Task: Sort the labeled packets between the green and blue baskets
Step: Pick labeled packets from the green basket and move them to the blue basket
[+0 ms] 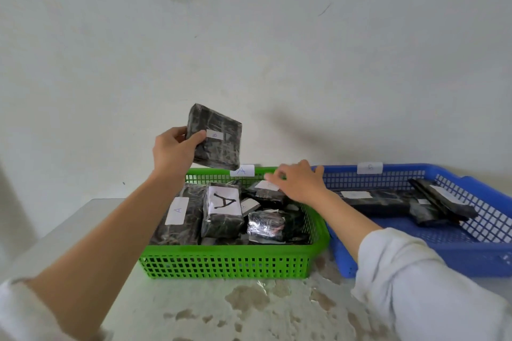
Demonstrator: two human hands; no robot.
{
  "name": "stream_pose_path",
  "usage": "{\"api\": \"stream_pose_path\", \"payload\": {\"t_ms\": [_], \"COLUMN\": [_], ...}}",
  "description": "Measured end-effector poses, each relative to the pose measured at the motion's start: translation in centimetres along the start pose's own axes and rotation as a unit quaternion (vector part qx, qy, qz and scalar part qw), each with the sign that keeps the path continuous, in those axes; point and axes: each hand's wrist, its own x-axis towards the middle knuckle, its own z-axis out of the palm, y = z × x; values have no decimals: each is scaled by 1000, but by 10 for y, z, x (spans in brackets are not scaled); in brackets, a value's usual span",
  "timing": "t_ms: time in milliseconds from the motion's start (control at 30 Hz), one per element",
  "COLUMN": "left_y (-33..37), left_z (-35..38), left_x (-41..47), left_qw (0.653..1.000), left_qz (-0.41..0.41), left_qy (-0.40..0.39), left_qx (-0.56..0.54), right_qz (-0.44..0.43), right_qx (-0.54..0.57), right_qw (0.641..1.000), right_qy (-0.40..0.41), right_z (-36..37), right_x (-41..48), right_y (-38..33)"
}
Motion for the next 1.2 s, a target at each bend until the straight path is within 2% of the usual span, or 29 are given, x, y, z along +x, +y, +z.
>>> {"api": "stream_pose_path", "payload": {"t_ms": [67,133,167,233,300,333,367,400,467,500,533,567,633,767,900,1000,1067,1133,1200], "left_y": [5,8,8,8,4,0,-5,-13,-27,-32,-35,-37,-34,-18,-7,-10,-13,-16,-21], "left_z": [9,22,30,44,52,53,52,50,42,37,33,30,27,20,-2,-7,-3,5,15], "left_x": [-12,-26,-35,-49,-57,-58,-57,-54,-48,-44,-42,-40,-39,-27,7,30,45,57,68], "left_qw": [1000,997,995,987,980,978,971,940,813,767,751,757,791,872,886,900,890,854,805], "left_qz": [-16,-36,-48,-74,-87,-73,-34,22,103,102,83,66,65,105,154,195,224,233,207], "left_qy": [-22,-60,-85,-136,-177,-193,-214,-228,-223,-227,-236,-245,-243,-171,-139,-136,-184,-278,-360], "left_qx": [-15,-28,-32,-42,-36,5,103,252,528,591,611,602,557,446,415,365,351,373,423], "right_qz": [11,15,20,37,78,95,106,116,136,148,159,169,182,171,157,156,151,141,133], "right_qx": [217,441,509,569,586,589,587,583,580,580,580,582,587,591,586,596,602,596,589], "right_qw": [975,897,860,819,806,803,802,803,800,796,791,786,776,776,786,780,778,783,790], "right_qy": [47,-7,-42,-58,-17,2,16,29,70,92,111,125,142,138,115,107,103,104,110], "right_z": [-18,-36,-42,-49,-51,-52,-52,-53,-54,-55,-55,-55,-54,-47,-37,-27,-19,-12,-6], "right_x": [-11,-20,-25,-32,-37,-39,-41,-41,-42,-41,-40,-40,-37,-28,-16,-2,8,17,25], "right_y": [0,-2,-3,-4,2,8,15,24,43,50,56,60,62,50,29,19,16,16,18]}}
